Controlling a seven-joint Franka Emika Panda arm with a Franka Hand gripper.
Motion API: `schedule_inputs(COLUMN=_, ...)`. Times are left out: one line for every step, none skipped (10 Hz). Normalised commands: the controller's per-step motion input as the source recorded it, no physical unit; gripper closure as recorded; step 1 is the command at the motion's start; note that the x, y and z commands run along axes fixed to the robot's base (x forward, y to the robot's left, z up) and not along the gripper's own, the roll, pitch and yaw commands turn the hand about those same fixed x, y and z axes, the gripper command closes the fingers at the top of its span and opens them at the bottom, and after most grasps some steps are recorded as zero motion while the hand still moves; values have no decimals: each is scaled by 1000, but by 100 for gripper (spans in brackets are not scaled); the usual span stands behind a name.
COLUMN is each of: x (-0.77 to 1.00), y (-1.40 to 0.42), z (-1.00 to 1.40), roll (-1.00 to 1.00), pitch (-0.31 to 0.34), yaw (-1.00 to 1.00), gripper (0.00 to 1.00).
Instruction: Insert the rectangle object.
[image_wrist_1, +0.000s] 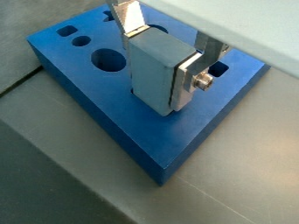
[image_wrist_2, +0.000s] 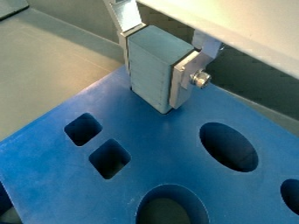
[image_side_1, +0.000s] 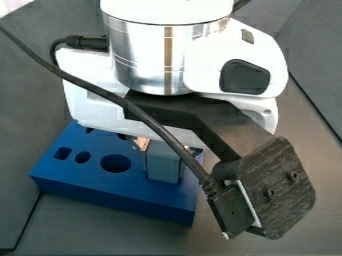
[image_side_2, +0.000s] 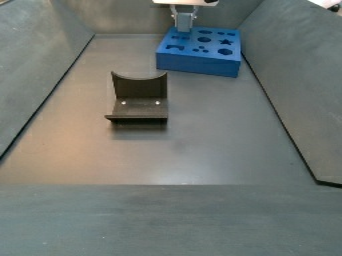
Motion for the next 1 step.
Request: schedule_inputs(x=9, y=-57, z=0, roll=14, pitch=0, yaw=-63, gripper=100)
